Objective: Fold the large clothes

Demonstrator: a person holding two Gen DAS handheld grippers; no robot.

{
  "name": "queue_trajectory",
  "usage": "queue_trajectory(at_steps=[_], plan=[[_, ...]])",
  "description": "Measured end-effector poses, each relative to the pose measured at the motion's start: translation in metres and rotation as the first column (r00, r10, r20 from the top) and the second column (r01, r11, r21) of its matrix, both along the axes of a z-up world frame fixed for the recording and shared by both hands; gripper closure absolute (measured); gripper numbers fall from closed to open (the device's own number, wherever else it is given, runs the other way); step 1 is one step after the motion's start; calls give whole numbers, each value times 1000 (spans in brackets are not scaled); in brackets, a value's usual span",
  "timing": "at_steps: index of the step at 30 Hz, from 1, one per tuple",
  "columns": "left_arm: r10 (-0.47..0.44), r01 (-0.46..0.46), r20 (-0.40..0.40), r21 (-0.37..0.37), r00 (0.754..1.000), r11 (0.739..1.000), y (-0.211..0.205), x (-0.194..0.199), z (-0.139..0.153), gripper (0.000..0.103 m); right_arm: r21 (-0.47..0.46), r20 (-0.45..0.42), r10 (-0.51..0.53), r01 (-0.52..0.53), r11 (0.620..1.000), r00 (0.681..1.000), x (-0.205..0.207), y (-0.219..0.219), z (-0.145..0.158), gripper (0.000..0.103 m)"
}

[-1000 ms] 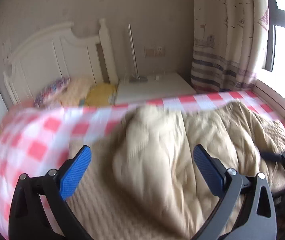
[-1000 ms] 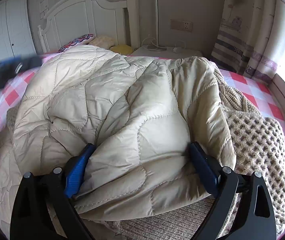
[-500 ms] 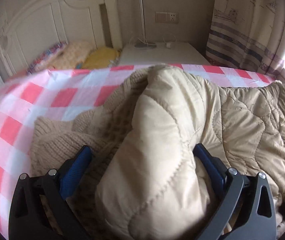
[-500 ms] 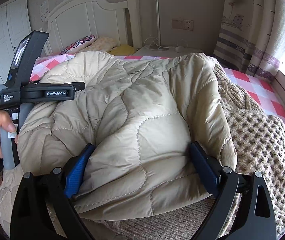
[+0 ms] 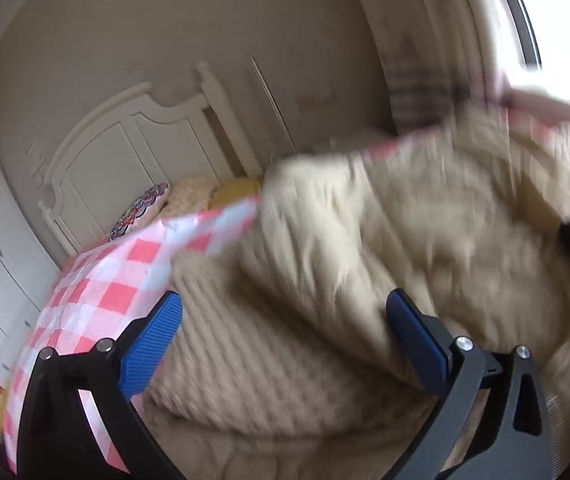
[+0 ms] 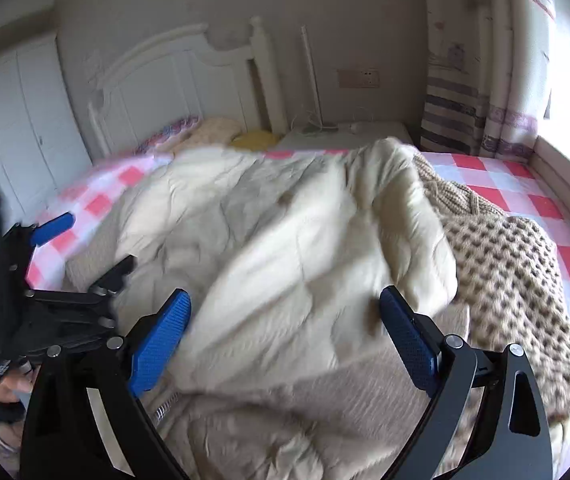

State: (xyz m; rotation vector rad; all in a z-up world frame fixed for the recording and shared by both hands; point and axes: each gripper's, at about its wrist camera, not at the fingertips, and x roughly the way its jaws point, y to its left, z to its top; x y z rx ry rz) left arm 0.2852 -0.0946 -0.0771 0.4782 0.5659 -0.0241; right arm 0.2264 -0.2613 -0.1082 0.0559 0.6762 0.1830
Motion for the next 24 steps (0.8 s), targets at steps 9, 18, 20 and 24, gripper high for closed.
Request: queue_trajectory(at_steps=[9,18,20,24], plan=[[37,-43,-61,-110,997,993,26,3,8,2,-44,-103,-40,36,998,994,0,-1,-13,11],[-19,0,-91,-198,996,980,118,-122,24,2,-74,-82,43,-49,996,996,-134,-39,13,11],[2,-23,-106,-198,994,980,143,-149,17,2,-89,-85,38,-46,995,996,-170,-55,5,11],[77,-99,-117,-196,990,976,192,-210,-3,2,-37,-121,64,-69,997,991,-257,-87,-27,11]])
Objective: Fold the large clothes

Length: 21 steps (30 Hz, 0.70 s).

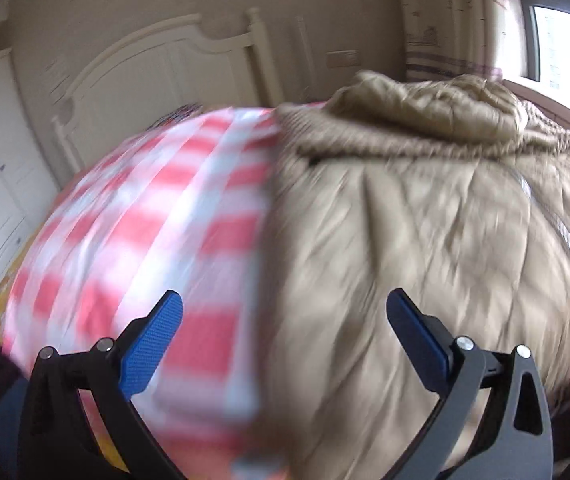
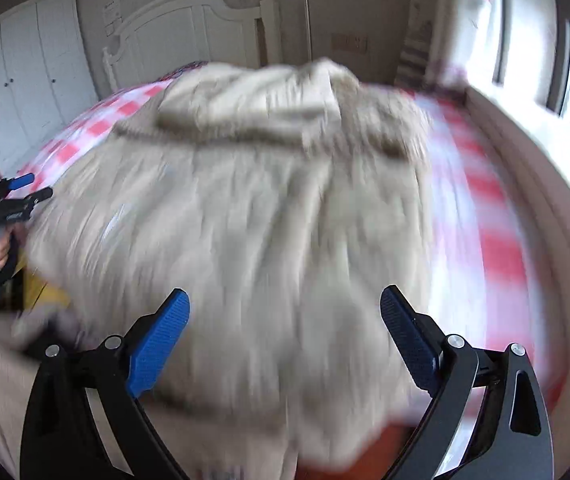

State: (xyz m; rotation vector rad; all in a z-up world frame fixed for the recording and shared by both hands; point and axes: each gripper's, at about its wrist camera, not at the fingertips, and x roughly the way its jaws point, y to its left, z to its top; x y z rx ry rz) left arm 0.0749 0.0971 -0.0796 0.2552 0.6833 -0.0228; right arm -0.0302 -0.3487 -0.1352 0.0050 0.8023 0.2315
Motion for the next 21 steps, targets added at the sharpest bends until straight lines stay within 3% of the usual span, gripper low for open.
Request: queue_trajectory(at_steps=[5,12,14,21], plan=[[-21,20,-35,-30,999,999,23,-49,-25,2,57,-67,-40,44,997,997,-39,-25,-39,11],[-20,16,-87,-51,996,999,20,-54,-51,2,241,-78,-65,82,967,995,-19,-46,-72,11],[-26,19,-109,-64,994,998,22,-55,-55,2,223,-80,-53,70,972,995,-14,-40,-75,26],[-33,13,-123,-158,992,987,36,-52,-57,2,211,-79,-50,65,975,996,-14,-38,-79,28]])
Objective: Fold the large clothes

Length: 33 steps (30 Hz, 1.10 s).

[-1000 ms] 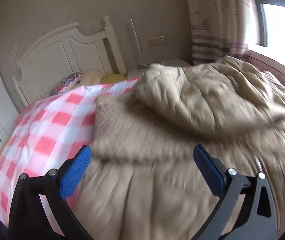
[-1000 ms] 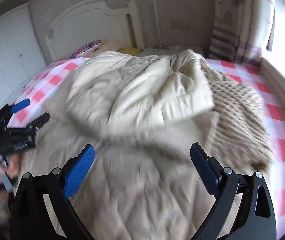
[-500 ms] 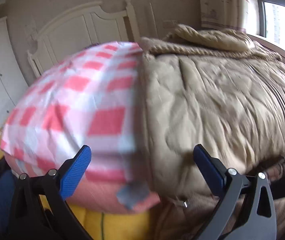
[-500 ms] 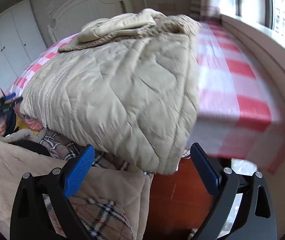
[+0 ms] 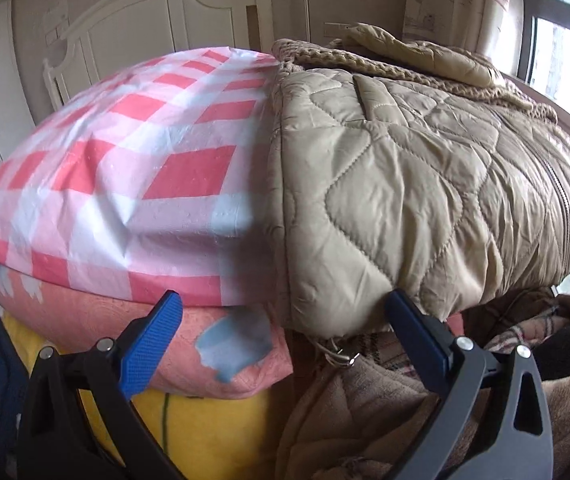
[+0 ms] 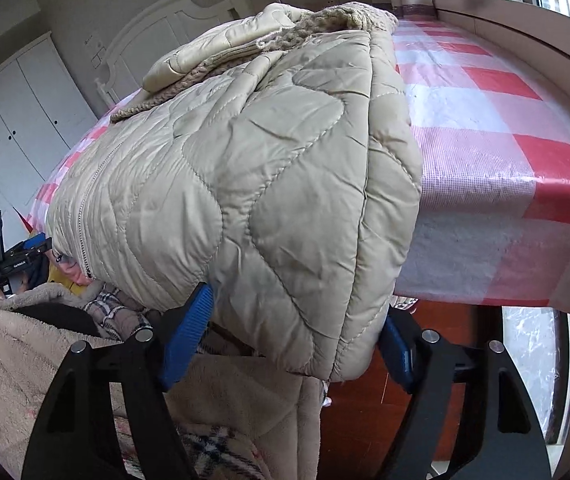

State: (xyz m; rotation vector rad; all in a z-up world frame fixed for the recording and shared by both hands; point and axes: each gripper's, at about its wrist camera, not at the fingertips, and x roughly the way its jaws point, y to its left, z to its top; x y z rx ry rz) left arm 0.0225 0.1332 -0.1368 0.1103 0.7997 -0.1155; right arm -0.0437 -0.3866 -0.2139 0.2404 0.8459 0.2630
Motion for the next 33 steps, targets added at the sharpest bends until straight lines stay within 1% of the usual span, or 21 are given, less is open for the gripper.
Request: queue_trajectory(at_steps=[5,7,8,9,10,11,12,13,14,16,17,19,22,23,26,27,28,29,31,32,33], plan=[[-10,10,17,-5,1000,1000,-5,8,0,3,12,13,-4,4,1000,1000,3,-2,3,28],[-18,18,16,-33,1000,999,-6,14,1,8,28,17,-15,14,1000,1000,5,-4,2,28],[-27,28,9,-51,1000,998,-7,15,1,20,34,22,-22,22,999,1000,5,-6,1,28],[-45,44,-10,-82,999,996,-8,18,-1,37,43,30,-29,28,999,999,5,-8,1,28],[-70,65,-38,-123,997,990,-8,21,-5,50,51,37,-28,26,998,999,5,-7,0,30],[-90,80,-59,-157,994,984,-9,22,-7,75,51,51,-17,15,999,999,3,-7,0,54],[-96,85,-54,-166,994,982,-10,21,-7,83,38,67,-2,-1,999,998,2,-4,2,71],[-107,101,-32,-154,994,983,-12,16,-5,85,34,76,4,-6,999,997,0,-3,4,79],[-118,116,-3,-147,993,982,-13,9,1,88,28,103,11,-14,1000,995,-4,-1,10,82],[-131,139,54,-173,990,975,-9,-6,15,89,-10,145,60,-59,998,988,-14,7,25,84],[-130,147,97,-201,987,968,-2,-17,27,89,-29,157,84,-81,996,984,-18,9,30,84],[-129,162,146,-245,981,956,9,-32,45,89,-52,193,142,-134,990,971,-31,13,47,84],[-120,182,217,-292,969,939,24,-57,75,89,1,283,171,-179,984,944,-55,11,77,84],[-118,192,236,-318,964,928,30,-63,83,89,41,340,168,-193,980,925,-66,11,92,84],[-89,232,321,-443,943,866,51,-77,114,89,94,476,148,-217,972,867,-82,7,132,84],[-78,254,351,-489,933,834,59,-73,127,89,102,502,139,-218,971,853,-81,6,143,84],[-71,272,374,-520,925,809,65,-68,136,89,122,534,124,-221,968,837,-75,3,158,84],[-58,290,398,-554,915,781,70,-56,148,88,137,549,114,-223,965,828,-67,1,169,84],[-30,296,412,-600,911,743,80,-33,167,88,162,567,79,-205,965,820,-40,-3,193,84],[-18,295,414,-617,910,730,81,-13,178,88,170,567,60,-188,967,821,-22,-4,203,84],[-12,292,414,-621,910,728,80,3,185,88,177,563,36,-163,971,826,-6,-4,211,84]])
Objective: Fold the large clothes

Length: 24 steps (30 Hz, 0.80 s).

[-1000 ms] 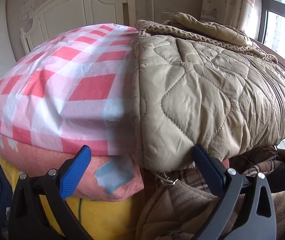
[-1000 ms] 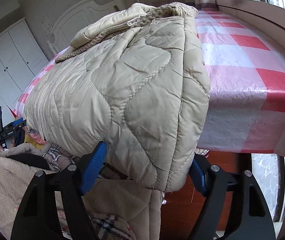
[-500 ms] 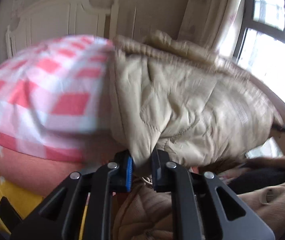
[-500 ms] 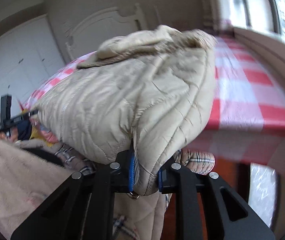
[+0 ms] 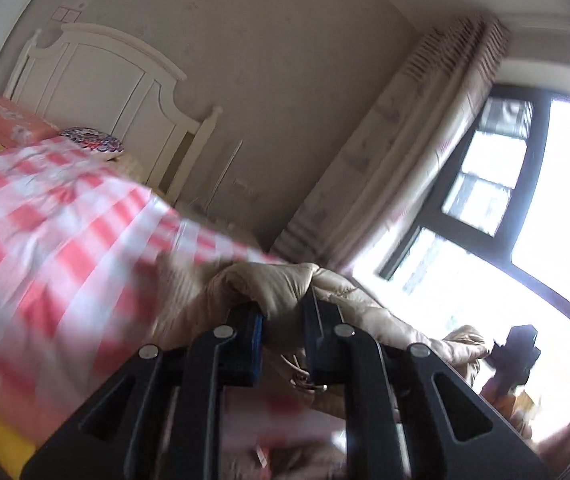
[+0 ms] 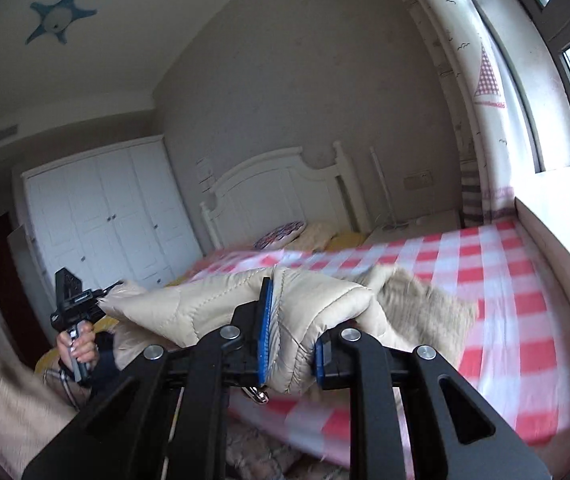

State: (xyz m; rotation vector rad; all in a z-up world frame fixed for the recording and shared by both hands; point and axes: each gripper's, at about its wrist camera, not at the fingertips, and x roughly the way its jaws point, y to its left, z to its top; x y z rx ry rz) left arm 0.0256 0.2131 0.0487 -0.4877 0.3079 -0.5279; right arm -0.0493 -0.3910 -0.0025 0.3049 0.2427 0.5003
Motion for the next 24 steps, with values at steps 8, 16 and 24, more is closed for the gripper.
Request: queue_trajectory(at_steps=[8,16,24], plan=[[90,-90,-282,12,955,996,-39,244,17,86,177,-330,-199,267,947,923,212,-47,-19,84],[172,-169,-617,64,768,983,-66,367,-118,77,188,-643,-210,417,889,737,306,-64,-140,81],[353,-333,-453,126,819,935,-54,343,-96,4,310,-527,-167,371,875,833,280,-81,-112,5]])
